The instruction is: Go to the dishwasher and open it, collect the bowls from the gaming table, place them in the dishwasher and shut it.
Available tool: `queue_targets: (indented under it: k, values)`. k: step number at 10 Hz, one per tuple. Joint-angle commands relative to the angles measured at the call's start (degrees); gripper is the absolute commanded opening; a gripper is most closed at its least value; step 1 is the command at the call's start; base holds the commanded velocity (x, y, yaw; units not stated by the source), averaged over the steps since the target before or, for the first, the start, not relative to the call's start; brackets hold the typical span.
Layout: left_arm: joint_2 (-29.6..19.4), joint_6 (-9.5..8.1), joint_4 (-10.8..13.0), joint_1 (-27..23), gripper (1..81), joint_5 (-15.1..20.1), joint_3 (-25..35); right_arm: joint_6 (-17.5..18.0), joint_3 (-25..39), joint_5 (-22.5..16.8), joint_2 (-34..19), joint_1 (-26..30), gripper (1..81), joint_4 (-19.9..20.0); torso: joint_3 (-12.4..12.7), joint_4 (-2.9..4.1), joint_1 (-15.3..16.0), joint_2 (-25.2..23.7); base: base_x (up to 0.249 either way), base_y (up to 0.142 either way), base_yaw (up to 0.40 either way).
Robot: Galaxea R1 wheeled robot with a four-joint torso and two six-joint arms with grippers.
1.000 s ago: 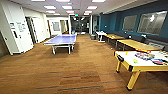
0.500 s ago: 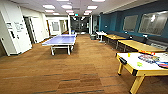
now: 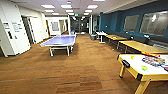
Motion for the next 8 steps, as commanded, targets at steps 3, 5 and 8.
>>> queue_targets:
  k: [3,5,8]
  values:
    - [-0.32,0.12,0.39,-2.97,81.1,3.12,0.0,0.12,0.25,-3.23,0.19,3.1,81.1,0.1,0.0,0.0,0.0,0.0,0.237,0.0,0.0]
    - [-0.32,0.12,0.39,-2.97,81.1,3.12,0.0,0.12,0.16,-3.23,0.1,3.19,81.1,0.1,-0.02,0.0,0.07,0.05,0.182,0.0,0.0]
    - [-0.49,0.12,-0.14,-2.97,81.1,3.21,0.0,0.12,0.25,-3.31,0.1,3.19,81.1,0.1,-0.02,0.0,0.09,0.06,0.072,0.0,0.0]
